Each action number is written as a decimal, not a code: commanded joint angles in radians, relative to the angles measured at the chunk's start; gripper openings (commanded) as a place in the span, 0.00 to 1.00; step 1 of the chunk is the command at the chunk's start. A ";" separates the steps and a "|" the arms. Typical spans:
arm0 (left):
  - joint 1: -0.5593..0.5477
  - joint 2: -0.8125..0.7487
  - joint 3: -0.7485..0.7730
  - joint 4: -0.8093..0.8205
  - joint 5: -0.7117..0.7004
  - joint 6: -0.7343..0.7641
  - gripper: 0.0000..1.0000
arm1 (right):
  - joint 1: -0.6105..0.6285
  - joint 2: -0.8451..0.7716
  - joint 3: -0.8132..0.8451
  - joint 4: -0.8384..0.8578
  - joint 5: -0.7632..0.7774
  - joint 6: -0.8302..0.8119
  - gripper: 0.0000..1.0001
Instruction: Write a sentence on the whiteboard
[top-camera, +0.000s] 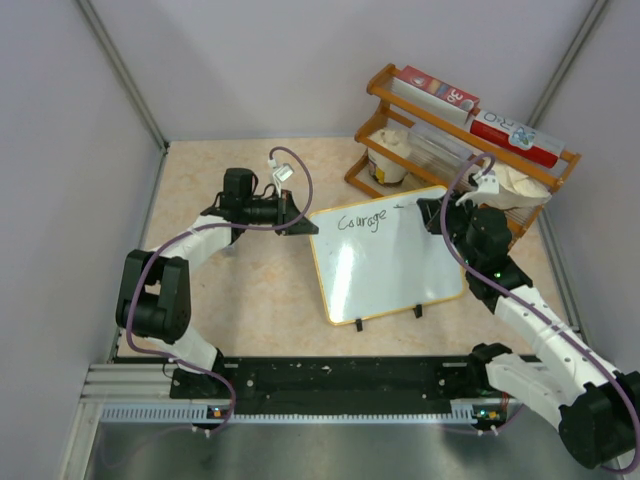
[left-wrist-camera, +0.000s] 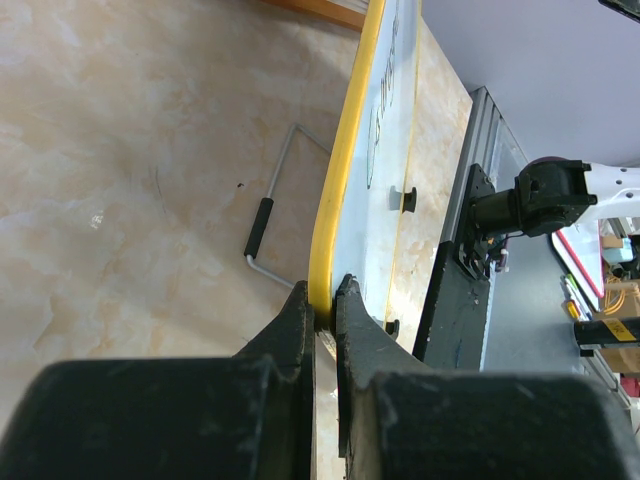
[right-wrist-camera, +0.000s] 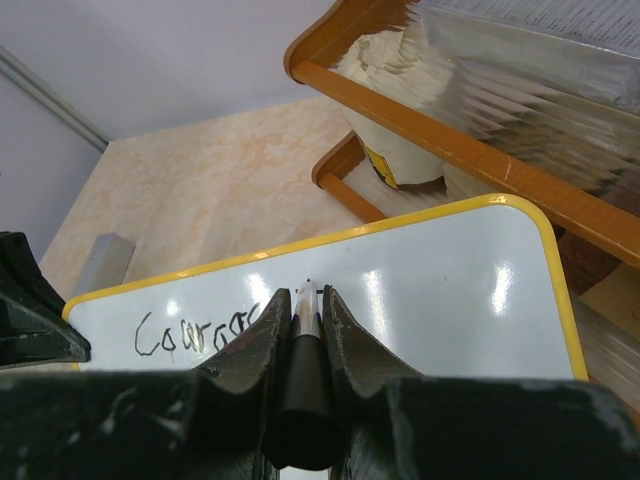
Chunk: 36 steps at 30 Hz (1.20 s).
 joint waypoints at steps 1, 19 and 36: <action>-0.045 0.013 -0.040 -0.047 -0.086 0.195 0.00 | -0.012 -0.018 0.011 -0.005 -0.013 -0.004 0.00; -0.050 0.018 -0.035 -0.047 -0.084 0.195 0.00 | -0.014 -0.054 -0.011 -0.050 -0.041 -0.007 0.00; -0.053 0.021 -0.039 -0.047 -0.087 0.196 0.00 | -0.012 -0.080 -0.009 -0.081 0.007 -0.030 0.00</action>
